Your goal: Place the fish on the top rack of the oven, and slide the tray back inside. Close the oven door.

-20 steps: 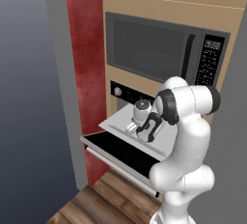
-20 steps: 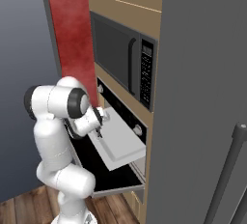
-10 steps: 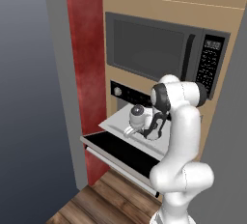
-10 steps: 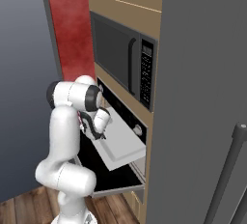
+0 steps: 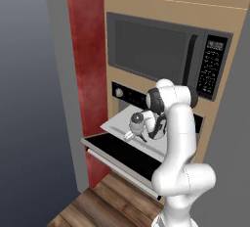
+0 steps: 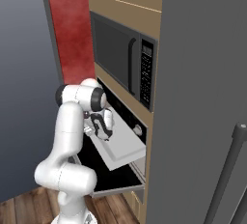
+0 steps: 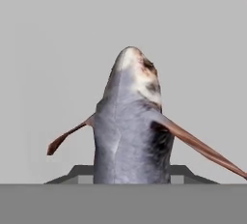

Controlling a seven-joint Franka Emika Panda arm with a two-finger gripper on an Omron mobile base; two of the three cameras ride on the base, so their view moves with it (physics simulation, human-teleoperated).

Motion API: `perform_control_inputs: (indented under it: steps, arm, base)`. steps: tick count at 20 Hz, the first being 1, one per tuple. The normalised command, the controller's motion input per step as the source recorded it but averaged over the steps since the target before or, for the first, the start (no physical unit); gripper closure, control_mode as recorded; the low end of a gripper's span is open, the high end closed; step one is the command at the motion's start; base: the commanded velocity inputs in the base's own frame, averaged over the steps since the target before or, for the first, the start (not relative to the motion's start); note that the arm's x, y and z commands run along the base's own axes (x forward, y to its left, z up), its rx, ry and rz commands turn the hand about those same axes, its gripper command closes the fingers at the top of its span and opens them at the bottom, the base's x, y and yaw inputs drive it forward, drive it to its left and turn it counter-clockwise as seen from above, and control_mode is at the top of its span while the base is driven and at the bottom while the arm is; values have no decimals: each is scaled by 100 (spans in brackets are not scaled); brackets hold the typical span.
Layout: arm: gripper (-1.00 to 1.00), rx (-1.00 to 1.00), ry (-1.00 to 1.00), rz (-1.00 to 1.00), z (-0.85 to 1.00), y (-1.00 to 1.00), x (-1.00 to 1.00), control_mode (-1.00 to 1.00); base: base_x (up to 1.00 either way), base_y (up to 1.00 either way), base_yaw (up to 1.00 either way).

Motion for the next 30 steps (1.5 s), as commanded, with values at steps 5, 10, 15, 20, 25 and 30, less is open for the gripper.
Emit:
perform_control_inputs:
  steps: [5, 10, 15, 20, 25, 30]
  arm:
    - [-100, 0, 4, 0, -3, 0, 57, -100]
    - [-100, -3, 0, 0, 0, 20, 0, -100]
    - [-100, -5, 0, 0, 16, 38, -18, -100]
    - [-100, -3, 0, -2, 51, 22, -6, -100]
    - [-100, -2, 2, 0, 61, 34, -24, -100]
    - [-100, 2, 13, 0, 35, 62, -41, -100]
  base:
    - [0, 0, 0]
    - [0, 0, 0]
    - [0, 0, 0]
    - [0, 0, 0]
    - [0, 0, 0]
    - [0, 0, 0]
